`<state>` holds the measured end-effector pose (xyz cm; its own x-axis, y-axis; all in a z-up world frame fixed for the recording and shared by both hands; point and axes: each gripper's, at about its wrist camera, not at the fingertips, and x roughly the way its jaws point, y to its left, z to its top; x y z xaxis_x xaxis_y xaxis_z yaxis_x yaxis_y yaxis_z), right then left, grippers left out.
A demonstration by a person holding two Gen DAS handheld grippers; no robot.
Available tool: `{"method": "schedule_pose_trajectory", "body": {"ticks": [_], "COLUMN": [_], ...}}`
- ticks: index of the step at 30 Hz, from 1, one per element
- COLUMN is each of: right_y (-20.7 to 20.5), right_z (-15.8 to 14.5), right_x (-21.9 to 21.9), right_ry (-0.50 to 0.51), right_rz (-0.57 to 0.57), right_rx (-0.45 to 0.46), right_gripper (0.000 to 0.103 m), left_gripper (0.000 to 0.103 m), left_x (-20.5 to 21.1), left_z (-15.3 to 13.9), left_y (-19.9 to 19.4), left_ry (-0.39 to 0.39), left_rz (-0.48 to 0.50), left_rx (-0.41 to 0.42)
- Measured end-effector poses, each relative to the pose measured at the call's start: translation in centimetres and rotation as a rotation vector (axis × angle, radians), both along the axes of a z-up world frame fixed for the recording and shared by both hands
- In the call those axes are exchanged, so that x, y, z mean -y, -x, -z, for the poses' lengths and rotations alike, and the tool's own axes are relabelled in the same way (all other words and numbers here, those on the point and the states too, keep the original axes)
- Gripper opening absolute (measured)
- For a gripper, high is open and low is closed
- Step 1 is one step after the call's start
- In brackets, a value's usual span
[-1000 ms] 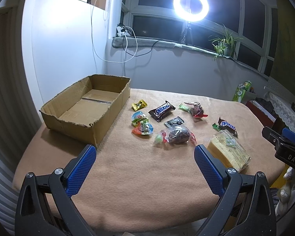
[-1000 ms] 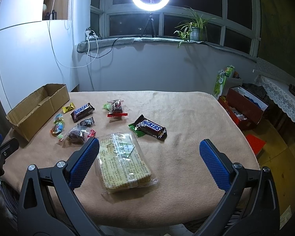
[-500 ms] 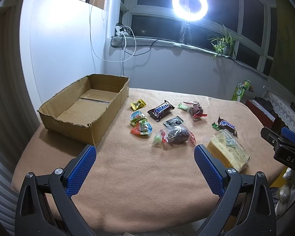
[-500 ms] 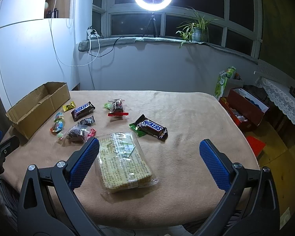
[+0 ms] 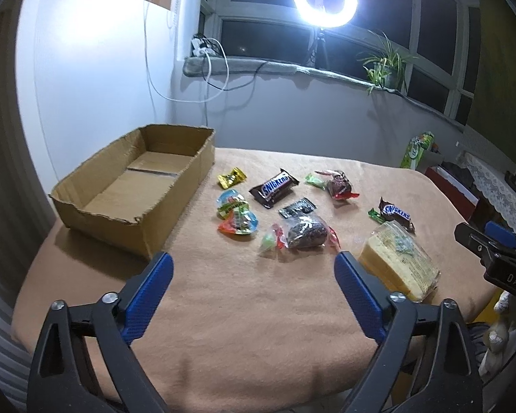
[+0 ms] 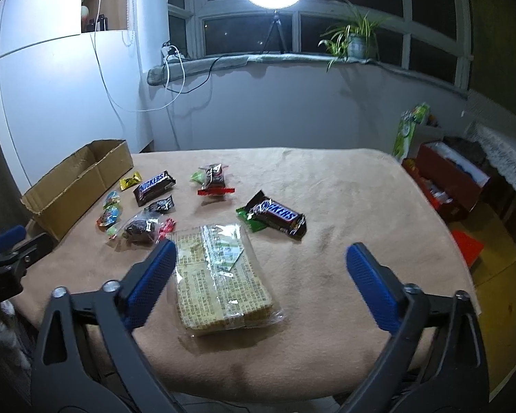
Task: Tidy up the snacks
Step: 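Move the right tool to the wrapped bread loaf and close on it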
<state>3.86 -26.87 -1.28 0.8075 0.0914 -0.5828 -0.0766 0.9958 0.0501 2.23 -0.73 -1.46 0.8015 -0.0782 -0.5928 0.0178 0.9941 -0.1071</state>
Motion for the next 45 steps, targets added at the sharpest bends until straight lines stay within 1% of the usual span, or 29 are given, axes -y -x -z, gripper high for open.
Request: {"method": "schedule_pose_trajectory", "body": {"ticks": [4,6,7,8,10,13,15,16,17,19,21,23,25,30,33,36,38,40,42,45], "right_y": [-0.7,-1.2,-1.6,-1.8,-2.4,-3.2,-3.7,-3.9,-4.0,-4.6,-5.3,-5.7,-6.1,-7.1,-7.8,-8.5,-9.0,-9.3,-9.4,-9.5], "right_z": [0.7,1.1,1.4,1.6,2.3,3.1,3.6,3.8,4.0,4.4,5.1,5.3,5.4,6.0,6.6,7.4,8.0,8.3,8.3,8.3], "right_x": [0.8,1.3,1.6,1.8,2.4,3.1,3.2,3.2,3.3,3.5,3.8,4.0,4.0,3.7,3.9,3.9,4.0,4.1,4.0,4.0], "right_ry": [-0.057,-0.096,-0.117,-0.131,-0.184,-0.251,-0.276,-0.285,-0.295,-0.322,-0.367,-0.386,-0.389,-0.387,-0.416,-0.445,-0.486,-0.515,-0.522,-0.533], "right_rz": [-0.038,-0.063,-0.079,-0.089,-0.113,-0.149,-0.172,-0.184,-0.193,-0.209,-0.221,-0.228,-0.238,-0.269,-0.289,-0.3,-0.315,-0.324,-0.328,-0.332], "right_rx": [-0.04,-0.061,-0.08,-0.092,-0.128,-0.178,-0.202,-0.211,-0.221,-0.25,-0.288,-0.305,-0.318,-0.363,-0.397,-0.436,-0.463,-0.479,-0.485,-0.497], "right_gripper": [0.095,0.092,0.088,0.085,0.084,0.084,0.084,0.082,0.077,0.071,0.069,0.068,0.066,0.061,0.061,0.058,0.057,0.057,0.057,0.056], "left_gripper": [0.085,0.081,0.078,0.078,0.078,0.077,0.075,0.071,0.069,0.068,0.064,0.056,0.054,0.053,0.053,0.048,0.048,0.047,0.045,0.039], "left_x": [0.4,0.6,0.9,1.1,1.5,2.0,2.5,3.0,3.4,4.0,4.6,5.3,6.2,7.6,8.4,9.1,9.4,9.7,10.0,10.3], "left_z": [0.5,0.8,1.0,1.1,1.3,1.8,2.1,2.3,2.5,2.8,3.2,3.5,3.9,4.2,4.4,4.9,5.1,5.3,5.3,5.2], "left_y": [-0.6,-1.0,-1.2,-1.3,-1.5,-2.1,-2.4,-2.6,-2.7,-3.0,-3.3,-3.5,-3.7,-4.0,-4.4,-4.8,-4.9,-5.1,-5.2,-5.2], "left_ry": [0.029,0.055,0.061,0.065,0.088,0.174,0.222,0.237,0.253,0.285,0.325,0.352,0.352,0.371,0.369,0.372,0.372,0.369,0.367,0.358], "left_rz": [0.029,0.053,0.064,0.073,0.097,0.144,0.172,0.186,0.203,0.225,0.25,0.272,0.29,0.321,0.329,0.342,0.346,0.35,0.355,0.365], "left_rx": [-0.019,-0.033,-0.04,-0.044,-0.054,-0.093,-0.119,-0.128,-0.139,-0.161,-0.192,-0.218,-0.232,-0.259,-0.267,-0.285,-0.29,-0.29,-0.288,-0.276]}}
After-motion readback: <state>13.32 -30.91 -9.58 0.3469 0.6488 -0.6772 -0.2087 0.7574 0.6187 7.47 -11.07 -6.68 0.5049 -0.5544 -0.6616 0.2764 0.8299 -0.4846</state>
